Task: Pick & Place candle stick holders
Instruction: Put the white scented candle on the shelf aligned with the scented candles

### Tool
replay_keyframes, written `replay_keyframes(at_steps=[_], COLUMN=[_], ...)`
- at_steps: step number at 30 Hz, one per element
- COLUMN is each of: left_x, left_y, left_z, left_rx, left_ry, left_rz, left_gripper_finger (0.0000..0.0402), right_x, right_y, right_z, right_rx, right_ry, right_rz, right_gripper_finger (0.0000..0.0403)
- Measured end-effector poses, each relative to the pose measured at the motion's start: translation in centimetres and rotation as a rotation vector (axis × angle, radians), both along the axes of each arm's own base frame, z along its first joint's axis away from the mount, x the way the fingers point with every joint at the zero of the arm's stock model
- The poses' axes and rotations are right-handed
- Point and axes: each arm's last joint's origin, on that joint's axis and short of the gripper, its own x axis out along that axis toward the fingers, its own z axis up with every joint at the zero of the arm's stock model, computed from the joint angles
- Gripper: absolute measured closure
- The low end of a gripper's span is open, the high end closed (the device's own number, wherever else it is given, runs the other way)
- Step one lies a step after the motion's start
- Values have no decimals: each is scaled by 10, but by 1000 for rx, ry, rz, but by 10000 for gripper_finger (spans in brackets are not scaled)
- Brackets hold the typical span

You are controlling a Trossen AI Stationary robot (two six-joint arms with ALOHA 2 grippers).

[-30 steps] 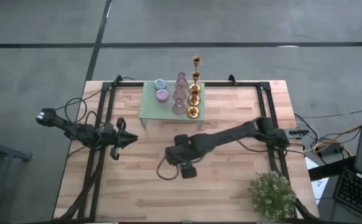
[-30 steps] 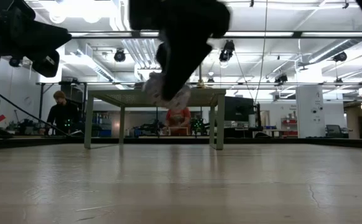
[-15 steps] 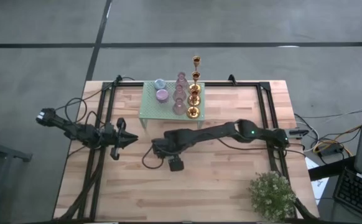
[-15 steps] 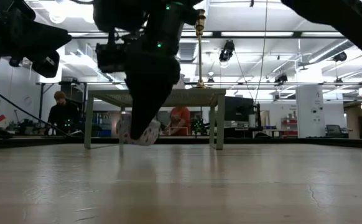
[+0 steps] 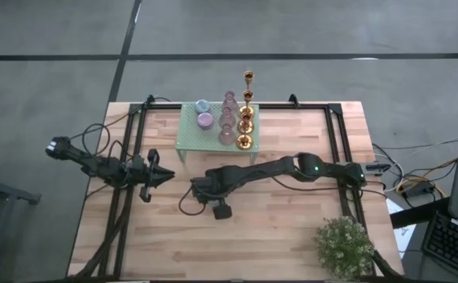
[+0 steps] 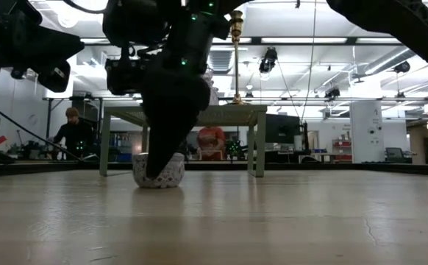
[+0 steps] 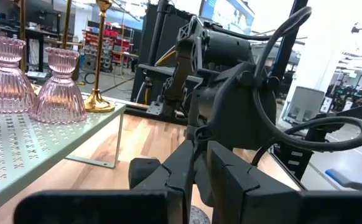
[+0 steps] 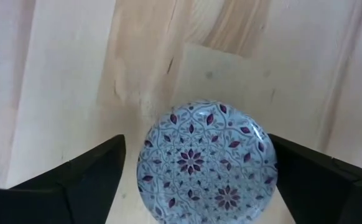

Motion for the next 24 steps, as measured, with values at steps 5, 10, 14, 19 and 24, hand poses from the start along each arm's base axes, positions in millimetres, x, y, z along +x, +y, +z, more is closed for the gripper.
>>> replay_keyframes(at_steps=[5,10,14,19,24], left_x=[0,0,0,0,0], left_y=[0,0,0,0,0], left_z=[0,0,0,0,0], left_rx=[0,-2,-2,-2,-1], left_ry=[-1,-4,-4,-3,-3], left_rz=[0,0,0,0,0], left_gripper_finger=[351,351,351,351,351], right_x=[-5,-15,-27,-44,-56], right_y=[0,2,-1,-1,5], right_z=[16,44,67,84,94], right_rx=[-3,-1,4,7,12], right_ry=[-4,-2,13,51,13], right_rz=[8,6,-21,-46,-24], right_gripper_finger=[26,26,26,50,106])
